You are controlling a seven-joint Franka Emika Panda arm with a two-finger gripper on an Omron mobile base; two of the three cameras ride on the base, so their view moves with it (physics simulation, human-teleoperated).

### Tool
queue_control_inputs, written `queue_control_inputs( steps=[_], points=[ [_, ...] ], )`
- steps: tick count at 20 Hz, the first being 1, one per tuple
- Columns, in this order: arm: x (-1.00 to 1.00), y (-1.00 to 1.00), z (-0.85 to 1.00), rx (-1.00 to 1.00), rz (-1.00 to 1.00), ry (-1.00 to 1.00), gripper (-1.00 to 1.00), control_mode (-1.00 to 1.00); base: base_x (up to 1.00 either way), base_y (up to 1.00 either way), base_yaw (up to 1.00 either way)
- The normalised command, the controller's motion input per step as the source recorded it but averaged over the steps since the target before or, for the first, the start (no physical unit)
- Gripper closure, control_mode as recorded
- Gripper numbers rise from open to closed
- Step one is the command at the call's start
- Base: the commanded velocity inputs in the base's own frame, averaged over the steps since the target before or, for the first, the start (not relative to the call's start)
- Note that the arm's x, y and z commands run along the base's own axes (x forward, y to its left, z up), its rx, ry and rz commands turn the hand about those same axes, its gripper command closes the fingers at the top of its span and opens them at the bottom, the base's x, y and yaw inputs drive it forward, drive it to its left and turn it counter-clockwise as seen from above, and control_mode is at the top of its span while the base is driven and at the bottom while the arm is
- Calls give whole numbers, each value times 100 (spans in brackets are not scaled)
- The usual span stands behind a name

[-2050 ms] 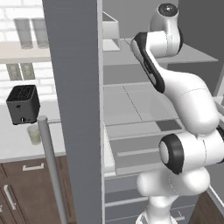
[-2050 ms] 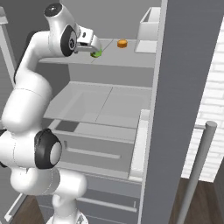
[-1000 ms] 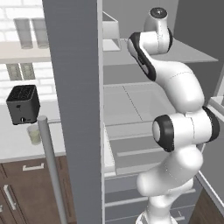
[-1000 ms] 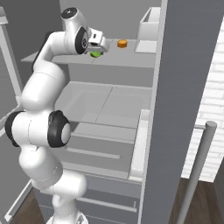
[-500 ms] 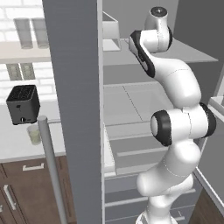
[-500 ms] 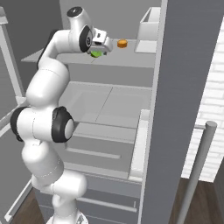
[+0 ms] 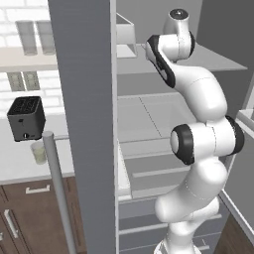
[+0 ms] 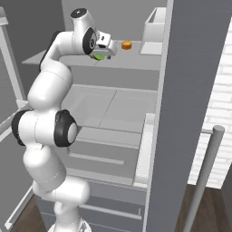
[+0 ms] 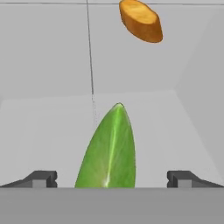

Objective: Grab a lemon wedge from the fridge and one ice cube from the ice bowl, and put them in the glass of lemonade.

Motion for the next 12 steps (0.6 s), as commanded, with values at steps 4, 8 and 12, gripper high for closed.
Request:
queue_control_inputs(
  steps=[4, 8, 12],
  points=[
    [0, 0, -28, 0, 0, 0, -100, -100, 0, 0, 0],
    [0, 0, -23, 0, 0, 0, 100, -100, 0, 0, 0],
    [0, 0, -17, 0, 0, 0, 100, -100, 0, 0, 0]
  ],
)
